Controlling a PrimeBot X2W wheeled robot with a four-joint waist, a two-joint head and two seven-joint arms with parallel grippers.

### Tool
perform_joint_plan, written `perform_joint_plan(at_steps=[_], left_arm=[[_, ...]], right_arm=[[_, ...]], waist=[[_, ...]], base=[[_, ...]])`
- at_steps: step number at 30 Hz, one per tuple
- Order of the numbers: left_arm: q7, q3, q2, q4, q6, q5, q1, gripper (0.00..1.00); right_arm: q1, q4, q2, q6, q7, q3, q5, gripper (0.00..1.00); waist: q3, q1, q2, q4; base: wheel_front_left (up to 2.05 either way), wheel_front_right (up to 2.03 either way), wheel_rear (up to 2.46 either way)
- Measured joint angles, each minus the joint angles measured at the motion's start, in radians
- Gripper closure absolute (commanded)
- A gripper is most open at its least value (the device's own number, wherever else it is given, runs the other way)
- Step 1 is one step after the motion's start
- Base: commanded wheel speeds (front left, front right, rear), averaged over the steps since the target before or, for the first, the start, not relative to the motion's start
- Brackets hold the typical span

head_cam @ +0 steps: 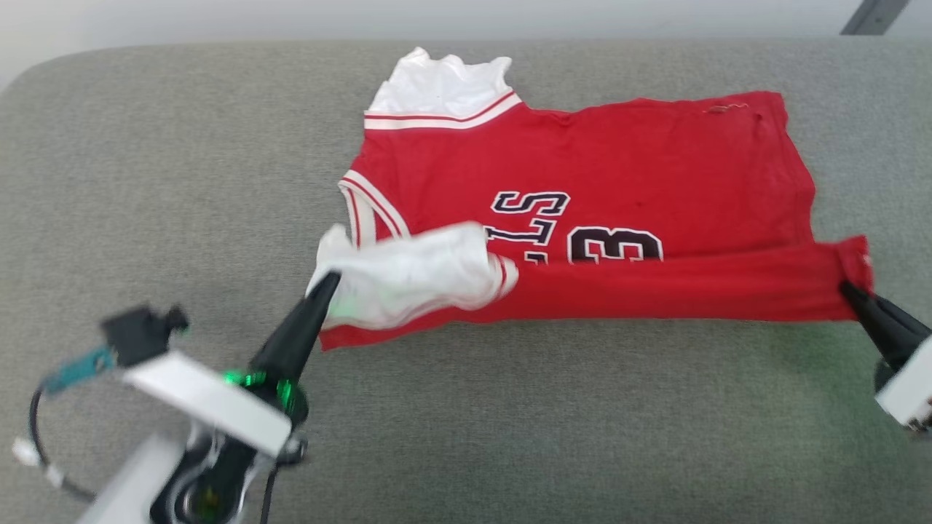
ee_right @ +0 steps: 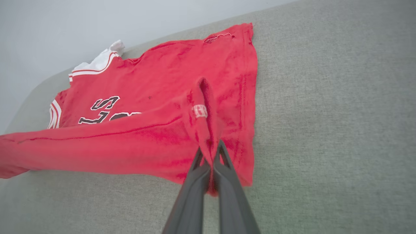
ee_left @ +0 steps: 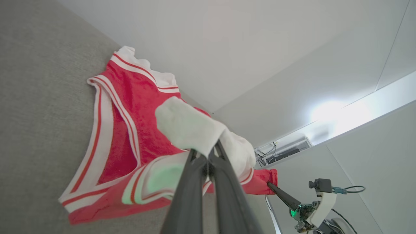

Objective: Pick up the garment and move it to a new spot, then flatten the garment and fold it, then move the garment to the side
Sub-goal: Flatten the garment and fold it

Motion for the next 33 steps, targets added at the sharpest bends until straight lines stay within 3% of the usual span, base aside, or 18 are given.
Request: perform_joint_plan(at_steps=[2,9,15,21,31,32,33], left_arm=[[0.035,-0.008,-0.022,0.057,0.000,-0.028,-0.075,1.00],[0.108,-0.016,-0.091,0.322,0.000,-0.085,-0.278,1.00],[0.075,-0.056,-0.118,0.533,0.000,-0.030,-0.382,1.00],[0.004,-0.067,-0.130,0.644,0.000,-0.022,-0.425,1.00],[-0.023,-0.159,-0.120,0.739,-0.002,0.025,-0.473,1.00],[-0.027,-0.167,-0.119,0.740,-0.002,0.028,-0.478,0.92],[-0.027,-0.175,-0.118,0.740,-0.002,0.028,-0.481,0.75]], right_arm=[[-0.049,0.035,0.029,-0.001,0.017,0.007,-0.006,1.00],[-0.198,0.196,0.042,-0.001,-0.010,0.072,-0.112,1.00],[-0.291,0.331,0.057,-0.001,-0.089,0.147,-0.147,1.00],[-0.348,0.432,0.077,0.000,-0.173,0.201,-0.148,1.00],[-0.435,0.593,0.098,0.000,-0.277,0.277,-0.140,1.00],[-0.441,0.604,0.097,0.000,-0.285,0.287,-0.141,1.00],[-0.446,0.613,0.099,0.000,-0.293,0.295,-0.137,0.99]], waist=[[0.003,0.0000,0.0000,-0.010],[0.035,0.0000,0.0000,-0.041],[0.075,0.0000,0.0000,-0.068],[0.083,0.0000,0.0000,-0.086],[0.072,0.0000,0.0000,-0.097],[0.072,0.0000,0.0000,-0.096],[0.071,0.0000,0.0000,-0.095]], base=[[0.00,0.00,0.00],[0.00,0.00,0.00],[0.00,0.00,0.00],[0.00,0.00,0.00],[0.00,0.00,0.00],[0.00,0.00,0.00],[0.00,0.00,0.00]])
